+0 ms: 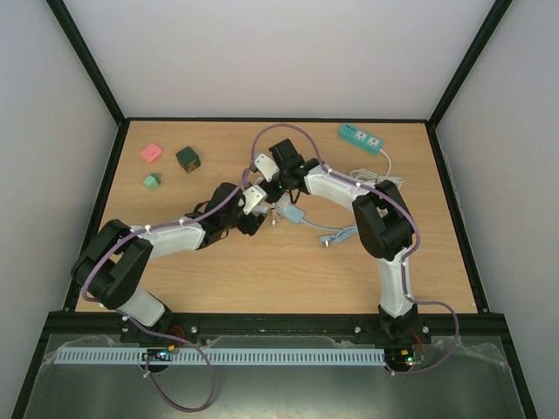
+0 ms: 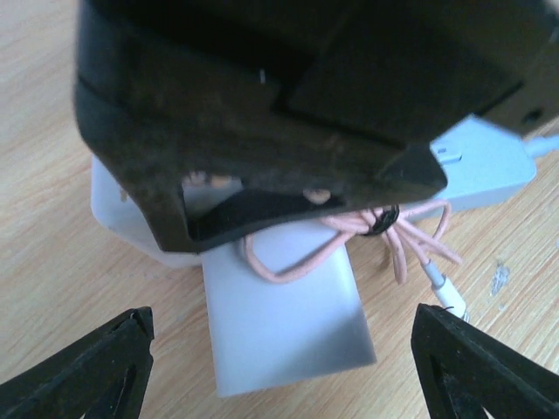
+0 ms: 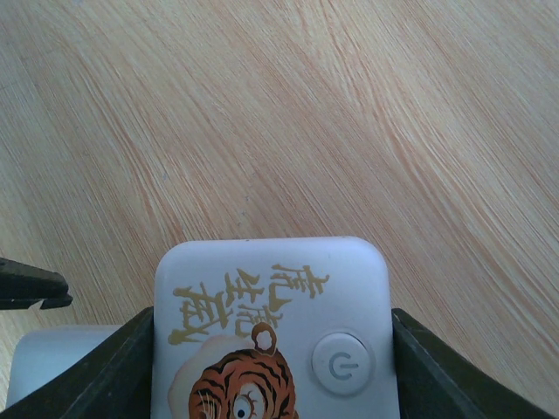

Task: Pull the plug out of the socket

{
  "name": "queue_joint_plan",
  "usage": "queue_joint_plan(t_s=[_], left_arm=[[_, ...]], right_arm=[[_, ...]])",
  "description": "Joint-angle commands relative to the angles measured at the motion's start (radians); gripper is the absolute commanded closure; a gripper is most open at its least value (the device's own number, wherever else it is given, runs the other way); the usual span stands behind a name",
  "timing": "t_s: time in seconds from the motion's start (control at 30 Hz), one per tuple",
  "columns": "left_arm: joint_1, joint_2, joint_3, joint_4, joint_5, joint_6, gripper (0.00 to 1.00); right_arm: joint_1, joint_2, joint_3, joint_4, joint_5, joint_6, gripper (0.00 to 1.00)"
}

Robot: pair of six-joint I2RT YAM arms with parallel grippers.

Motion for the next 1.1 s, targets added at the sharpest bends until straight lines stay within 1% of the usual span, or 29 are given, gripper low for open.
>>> queue_joint_plan(t_s=[0.0,0.23,0.4,0.5,0.73,1.07], left_arm=[[-0.007,0.012,0.000,0.095,0.002,0.004,0.18],[0.001,0.063,0.013,0.103,0.020,-0.003,0.19],[0.020,0.036,-0.097,0.253,0.071,0.004,0.17],[0.025,0.028,-0.131,0.315,0.089,0.006,0.17],[0.056,0.063,-0.109,0.360,0.064,0.017,0.18],[0.058,0.154,-0.072,0.417,0.100,0.044,0.16]], right_arm=[[-0.051,0.065,-0.027,-0.023,0.153,-0.055,0.85],[-0.051,0.071,-0.020,-0.023,0.182,-0.068,0.85],[-0.068,0.077,-0.018,-0.028,0.187,-0.096,0.85],[-0.077,0.077,-0.024,-0.033,0.177,-0.104,0.85],[-0.077,0.078,-0.027,-0.041,0.163,-0.115,0.85],[-0.078,0.082,-0.025,-0.043,0.155,-0.108,0.85]])
